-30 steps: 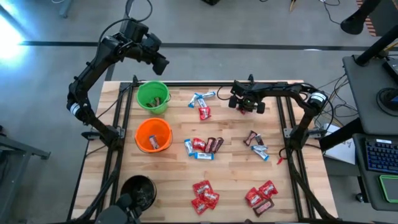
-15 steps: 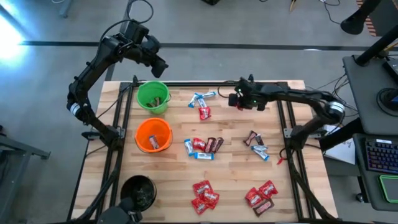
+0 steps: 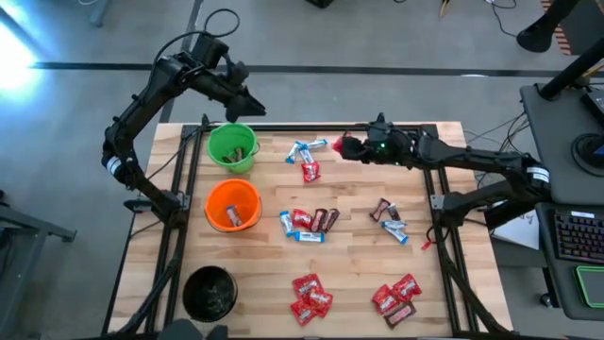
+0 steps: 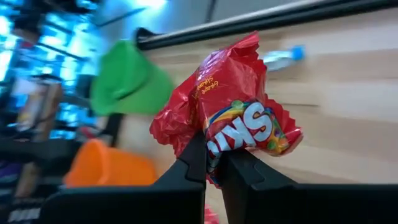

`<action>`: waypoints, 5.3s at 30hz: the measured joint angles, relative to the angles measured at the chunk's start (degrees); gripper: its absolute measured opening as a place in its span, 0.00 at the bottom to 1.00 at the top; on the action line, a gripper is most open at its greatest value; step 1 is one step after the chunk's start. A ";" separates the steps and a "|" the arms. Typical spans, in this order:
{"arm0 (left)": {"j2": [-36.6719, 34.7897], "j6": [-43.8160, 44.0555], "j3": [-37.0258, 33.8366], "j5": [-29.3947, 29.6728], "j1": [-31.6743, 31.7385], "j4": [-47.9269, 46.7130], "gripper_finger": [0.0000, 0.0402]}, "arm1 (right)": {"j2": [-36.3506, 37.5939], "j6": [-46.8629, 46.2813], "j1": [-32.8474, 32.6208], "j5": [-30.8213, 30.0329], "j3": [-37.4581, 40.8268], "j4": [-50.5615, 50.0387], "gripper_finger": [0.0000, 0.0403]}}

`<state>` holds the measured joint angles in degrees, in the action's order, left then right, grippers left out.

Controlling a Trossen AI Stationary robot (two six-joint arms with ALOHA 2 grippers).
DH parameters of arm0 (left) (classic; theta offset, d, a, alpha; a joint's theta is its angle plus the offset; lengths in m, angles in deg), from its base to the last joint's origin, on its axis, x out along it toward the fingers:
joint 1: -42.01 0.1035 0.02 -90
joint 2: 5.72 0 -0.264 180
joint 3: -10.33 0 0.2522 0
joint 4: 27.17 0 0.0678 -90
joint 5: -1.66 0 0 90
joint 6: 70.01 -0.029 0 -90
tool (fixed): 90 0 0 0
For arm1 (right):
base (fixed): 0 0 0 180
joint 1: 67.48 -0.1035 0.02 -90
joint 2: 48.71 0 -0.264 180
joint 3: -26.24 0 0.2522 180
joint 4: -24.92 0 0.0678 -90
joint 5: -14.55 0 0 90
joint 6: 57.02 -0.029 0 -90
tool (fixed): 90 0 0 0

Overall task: Organize candy in baskets
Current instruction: Put the red candy into the black bucket

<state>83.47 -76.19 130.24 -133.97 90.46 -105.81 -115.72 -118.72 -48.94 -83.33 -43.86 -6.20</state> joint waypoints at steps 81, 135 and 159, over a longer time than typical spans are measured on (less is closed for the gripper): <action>13.20 38.35 -9.97 7.08 -21.46 52.79 0.32 | 0.68 19.36 -5.55 -1.19 -6.48 4.02 0.03; 11.95 35.65 -10.25 5.26 -20.28 46.00 0.00 | 2.08 24.13 -5.50 -1.51 -9.62 -15.82 0.54; -14.03 54.57 -10.23 42.85 -52.42 -15.50 0.00 | 1.90 17.51 -5.55 -1.19 -9.99 -29.94 0.56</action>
<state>69.44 -21.62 120.01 -91.12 38.04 -121.31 -113.81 -101.21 -54.48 -84.52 -53.85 -36.15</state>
